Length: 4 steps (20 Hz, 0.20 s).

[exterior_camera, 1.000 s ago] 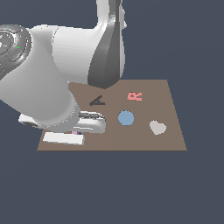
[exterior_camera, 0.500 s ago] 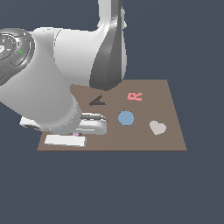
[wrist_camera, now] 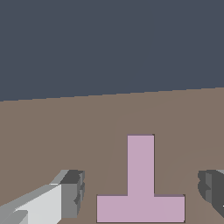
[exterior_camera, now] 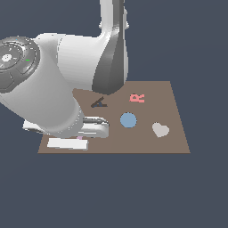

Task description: Insert a designated object into the corresponding slot on a board.

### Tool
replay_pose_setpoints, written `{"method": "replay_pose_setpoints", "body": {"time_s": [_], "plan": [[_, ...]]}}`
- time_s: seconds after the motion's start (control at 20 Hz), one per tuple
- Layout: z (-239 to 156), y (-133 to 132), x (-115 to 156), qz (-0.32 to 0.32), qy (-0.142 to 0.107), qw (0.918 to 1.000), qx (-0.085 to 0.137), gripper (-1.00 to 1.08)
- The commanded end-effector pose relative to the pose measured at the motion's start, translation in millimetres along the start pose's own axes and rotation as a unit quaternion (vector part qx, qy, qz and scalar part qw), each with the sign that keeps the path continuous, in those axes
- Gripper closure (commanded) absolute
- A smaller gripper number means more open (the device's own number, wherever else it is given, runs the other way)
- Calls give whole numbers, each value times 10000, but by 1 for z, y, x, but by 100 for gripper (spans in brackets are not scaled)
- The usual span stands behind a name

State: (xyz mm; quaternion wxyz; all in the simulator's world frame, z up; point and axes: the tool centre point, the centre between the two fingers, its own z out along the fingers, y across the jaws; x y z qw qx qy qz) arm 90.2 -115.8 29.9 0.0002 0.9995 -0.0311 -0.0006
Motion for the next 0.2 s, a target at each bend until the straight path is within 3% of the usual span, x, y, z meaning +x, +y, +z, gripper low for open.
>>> {"method": "replay_pose_setpoints", "body": {"time_s": [0.0,0.15], "plan": [[0,0,0,0,2,10000,0,-92],[0,0,0,0,2,10000,0,-92]]}}
